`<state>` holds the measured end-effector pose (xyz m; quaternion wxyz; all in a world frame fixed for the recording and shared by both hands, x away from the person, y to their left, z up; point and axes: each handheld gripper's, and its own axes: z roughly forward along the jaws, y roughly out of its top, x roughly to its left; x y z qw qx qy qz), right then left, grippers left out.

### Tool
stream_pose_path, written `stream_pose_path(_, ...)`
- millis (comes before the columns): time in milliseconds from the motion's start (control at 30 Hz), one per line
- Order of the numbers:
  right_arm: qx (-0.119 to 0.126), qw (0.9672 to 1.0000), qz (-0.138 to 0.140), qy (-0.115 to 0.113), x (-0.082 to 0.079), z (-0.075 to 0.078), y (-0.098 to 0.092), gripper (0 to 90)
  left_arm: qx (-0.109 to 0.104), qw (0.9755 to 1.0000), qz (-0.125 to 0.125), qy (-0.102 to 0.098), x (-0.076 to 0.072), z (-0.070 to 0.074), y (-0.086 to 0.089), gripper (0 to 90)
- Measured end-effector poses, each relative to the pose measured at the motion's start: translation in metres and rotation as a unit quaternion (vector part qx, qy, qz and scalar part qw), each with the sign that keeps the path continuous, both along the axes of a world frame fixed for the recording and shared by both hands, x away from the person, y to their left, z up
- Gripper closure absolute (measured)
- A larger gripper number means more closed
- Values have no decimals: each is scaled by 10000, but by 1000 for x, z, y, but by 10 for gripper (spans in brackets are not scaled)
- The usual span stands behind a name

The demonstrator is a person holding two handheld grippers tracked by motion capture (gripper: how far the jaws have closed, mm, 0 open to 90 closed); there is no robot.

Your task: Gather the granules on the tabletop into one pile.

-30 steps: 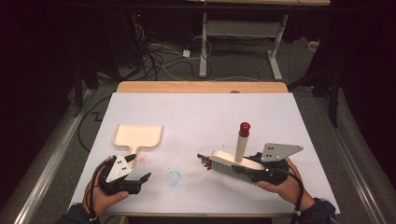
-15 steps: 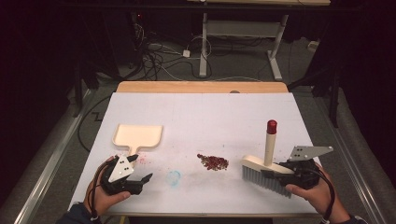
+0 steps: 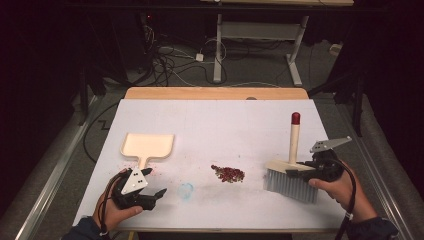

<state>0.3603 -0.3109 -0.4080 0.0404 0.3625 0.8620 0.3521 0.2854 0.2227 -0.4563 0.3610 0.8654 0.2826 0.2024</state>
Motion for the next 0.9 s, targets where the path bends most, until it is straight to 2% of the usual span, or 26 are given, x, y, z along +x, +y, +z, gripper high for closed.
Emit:
stream_pose_path(67, -12, 10000, 53, 53, 13, -2, -2, 579, 19, 10000, -39, 29, 0, -1, -1, 198)
stream_pose_path(133, -229, 9995, 211, 66, 26, -4, -3, 548, 26, 10000, -59, 52, 0, -1, -2, 198)
stream_pose_path(167, -324, 9992, 247, 13, 33, -4, -4, 504, 28, 10000, -68, 62, 1, -2, -3, 198)
stream_pose_path(233, -507, 9986, 178, -7, 45, -5, -8, 433, 52, 9999, -94, 99, 1, -2, -3, 198)
stream_pose_path(300, -672, 9977, 30, -88, 55, -6, -15, 439, 50, 9998, -114, 121, 1, -3, -3, 198)
stream_pose_path(333, -652, 9975, -172, -190, 59, -6, -19, 504, 60, 9998, -131, 138, 1, -3, -3, 198)
stream_pose_path(400, -508, 9976, -436, -195, 66, -6, -26, 517, 83, 9997, -161, 142, 1, -4, -3, 198)
stream_pose_path(500, -964, 9908, -863, -393, 71, -12, -24, 586, 74, 9997, -162, 142, 1, -4, -4, 198)
stream_pose_path(567, -889, 9904, -959, -456, 74, -16, -22, 619, 78, 9997, -160, 146, 1, -4, -4, 198)
stream_pose_path(600, -915, 9889, -1041, -542, 75, -19, -20, 633, 78, 9997, -160, 146, 1, -4, -4, 198)
stream_pose_path(667, -1093, 9840, -1265, -611, 78, -25, -18, 641, 66, 9997, -164, 144, 1, -4, -5, 198)
stream_pose_path(800, -1370, 9763, -1516, -714, 83, -37, -15, 650, 84, 9997, -181, 151, 1, -4, -5, 198)
stream_pose_path(900, -1273, 9767, -1592, -675, 85, -40, -16, 635, 82, 9997, -178, 147, 2, -4, -5, 198)
